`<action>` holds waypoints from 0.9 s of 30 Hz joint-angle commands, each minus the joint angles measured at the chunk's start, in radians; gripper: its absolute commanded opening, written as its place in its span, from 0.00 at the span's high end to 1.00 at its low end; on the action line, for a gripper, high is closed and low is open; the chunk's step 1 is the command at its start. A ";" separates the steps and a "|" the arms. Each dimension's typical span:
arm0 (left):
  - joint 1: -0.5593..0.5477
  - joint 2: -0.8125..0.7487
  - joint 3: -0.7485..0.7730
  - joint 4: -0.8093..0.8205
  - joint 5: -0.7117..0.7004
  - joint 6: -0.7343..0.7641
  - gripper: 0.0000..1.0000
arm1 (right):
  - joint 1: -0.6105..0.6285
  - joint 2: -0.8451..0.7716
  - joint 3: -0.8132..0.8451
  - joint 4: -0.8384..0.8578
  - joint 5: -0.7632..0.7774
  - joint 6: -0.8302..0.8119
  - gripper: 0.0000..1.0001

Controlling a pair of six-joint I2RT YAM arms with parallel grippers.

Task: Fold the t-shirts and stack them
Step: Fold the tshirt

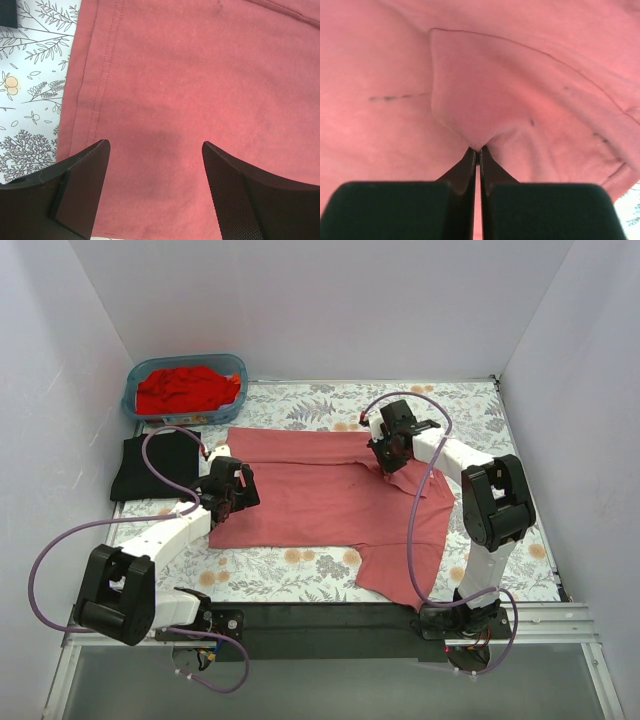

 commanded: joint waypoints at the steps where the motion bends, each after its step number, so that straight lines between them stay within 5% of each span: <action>1: -0.003 -0.007 0.015 0.020 0.007 0.016 0.27 | -0.021 0.009 0.095 -0.171 -0.189 -0.049 0.98; 5: -0.003 0.005 0.016 0.020 0.021 0.021 0.27 | -0.072 0.058 0.153 -0.259 -0.283 -0.051 0.84; 8: -0.003 0.015 0.019 0.017 0.020 0.021 0.27 | -0.052 0.006 0.149 -0.224 -0.130 0.022 0.63; 18: -0.003 0.022 0.019 0.017 0.015 0.022 0.27 | 0.105 -0.149 -0.056 0.008 0.101 0.049 0.59; 27: -0.003 0.025 0.019 0.017 0.017 0.022 0.27 | 0.131 -0.088 -0.075 0.069 0.081 0.044 0.60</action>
